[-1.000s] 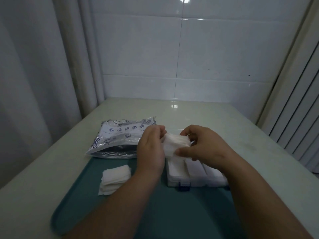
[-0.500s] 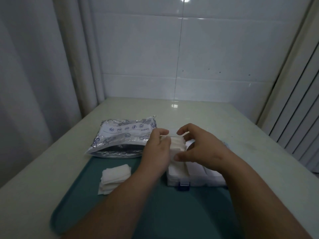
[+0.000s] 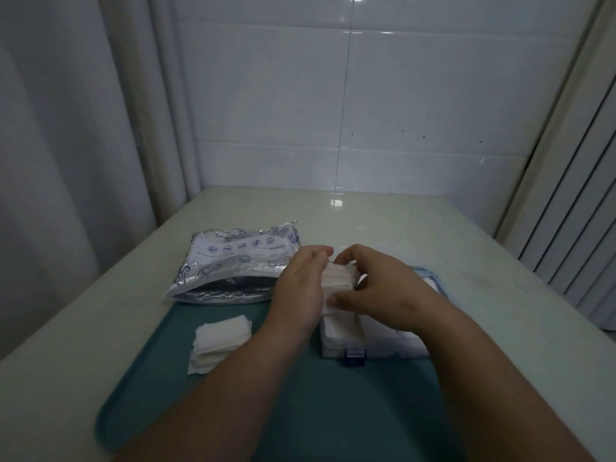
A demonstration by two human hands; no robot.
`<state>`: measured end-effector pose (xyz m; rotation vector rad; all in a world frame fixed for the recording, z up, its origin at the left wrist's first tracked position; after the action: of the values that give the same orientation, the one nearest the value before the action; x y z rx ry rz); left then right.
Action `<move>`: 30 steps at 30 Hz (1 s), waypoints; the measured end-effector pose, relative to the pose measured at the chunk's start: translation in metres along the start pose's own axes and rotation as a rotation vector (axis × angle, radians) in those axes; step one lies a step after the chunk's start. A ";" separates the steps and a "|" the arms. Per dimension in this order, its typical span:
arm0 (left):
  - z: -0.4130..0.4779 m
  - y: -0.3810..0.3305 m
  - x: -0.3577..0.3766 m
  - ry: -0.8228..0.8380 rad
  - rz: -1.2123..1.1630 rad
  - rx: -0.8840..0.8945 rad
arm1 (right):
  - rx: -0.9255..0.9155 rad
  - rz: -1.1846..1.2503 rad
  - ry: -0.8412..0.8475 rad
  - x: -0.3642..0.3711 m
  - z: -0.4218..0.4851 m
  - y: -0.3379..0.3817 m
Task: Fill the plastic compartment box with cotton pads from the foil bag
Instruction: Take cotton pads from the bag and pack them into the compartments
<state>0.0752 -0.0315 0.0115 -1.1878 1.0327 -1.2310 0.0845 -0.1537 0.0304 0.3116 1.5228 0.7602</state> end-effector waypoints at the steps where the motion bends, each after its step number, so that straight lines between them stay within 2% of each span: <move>1: 0.000 0.001 0.000 0.000 -0.034 -0.013 | -0.002 -0.013 -0.011 -0.001 0.000 0.000; 8: 0.003 -0.001 -0.017 -0.134 -0.176 -0.010 | 0.003 0.016 -0.116 -0.021 -0.004 -0.001; 11: 0.006 0.000 -0.017 -0.118 -0.191 -0.043 | 0.014 0.054 -0.120 -0.023 -0.005 -0.002; 15: 0.005 0.004 -0.011 -0.042 -0.243 -0.080 | 0.071 0.300 -0.146 -0.025 -0.007 -0.004; 18: 0.005 0.001 -0.005 0.026 -0.166 -0.037 | 0.090 0.414 -0.150 -0.024 -0.007 -0.005; 21: 0.005 -0.002 -0.009 -0.018 -0.147 0.027 | 0.107 0.456 -0.093 -0.018 -0.009 -0.003; 23: 0.005 -0.004 -0.009 -0.018 -0.226 0.053 | 0.135 0.605 -0.053 -0.012 -0.010 -0.002; 27: 0.005 -0.003 0.002 0.114 -0.472 0.013 | 0.144 1.091 0.081 0.006 -0.012 0.011; 30: 0.003 -0.004 0.008 0.199 -0.591 -0.012 | 0.154 1.179 0.144 0.013 -0.012 0.015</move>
<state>0.0785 -0.0389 0.0162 -1.4585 0.8523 -1.8328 0.0673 -0.1380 0.0287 1.3561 1.4516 1.5882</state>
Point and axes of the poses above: each hand's wrist, its own z-axis towards the middle knuckle, its own x-axis out of the palm, y = z × x, the point moved 8 cm from there along z, towards the middle knuckle, and after that the axes turned 3 degrees about y, right-handed, at the moved point
